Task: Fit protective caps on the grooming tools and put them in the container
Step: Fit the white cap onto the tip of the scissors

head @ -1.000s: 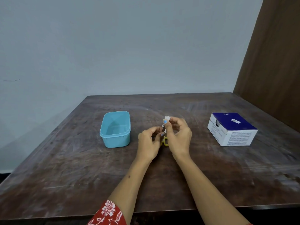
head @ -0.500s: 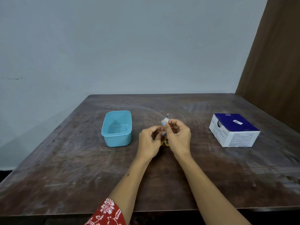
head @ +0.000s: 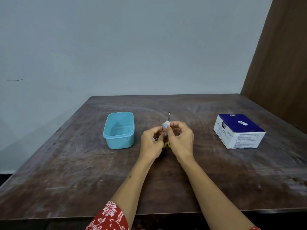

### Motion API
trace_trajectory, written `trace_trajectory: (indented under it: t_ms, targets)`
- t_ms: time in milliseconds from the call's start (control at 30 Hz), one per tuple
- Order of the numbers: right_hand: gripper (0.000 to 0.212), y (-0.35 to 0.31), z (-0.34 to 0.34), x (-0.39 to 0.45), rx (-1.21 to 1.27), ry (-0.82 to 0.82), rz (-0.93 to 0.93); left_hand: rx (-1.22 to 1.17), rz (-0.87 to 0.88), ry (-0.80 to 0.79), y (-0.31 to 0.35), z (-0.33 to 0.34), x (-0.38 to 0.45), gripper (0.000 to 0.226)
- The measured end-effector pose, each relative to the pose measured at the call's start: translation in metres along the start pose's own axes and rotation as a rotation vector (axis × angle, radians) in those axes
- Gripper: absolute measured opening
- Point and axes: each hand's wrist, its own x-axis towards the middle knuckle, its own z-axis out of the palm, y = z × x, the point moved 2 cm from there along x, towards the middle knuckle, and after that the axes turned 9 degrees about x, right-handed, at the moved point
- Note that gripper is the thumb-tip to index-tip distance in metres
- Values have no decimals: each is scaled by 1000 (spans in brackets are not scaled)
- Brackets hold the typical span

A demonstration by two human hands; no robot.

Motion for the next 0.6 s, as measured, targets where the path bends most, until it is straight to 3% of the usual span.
trace_trajectory:
  t_ms: [100,300,467,600]
  targets:
    - [7,-2,-3,1,20,62,-42,-3,-1,-34,1,3,-1,22]
    - [9,3,0,0,-27,-22,42,-17,-24,-14,-3,2,0,22]
    - [7,-2,-4,2,22,102,-21,12,-20,-65,-2,4,-2,20]
    - [11,2,-1,2,-6,-10,62,28,-21,-31,-2,2,-2,21]
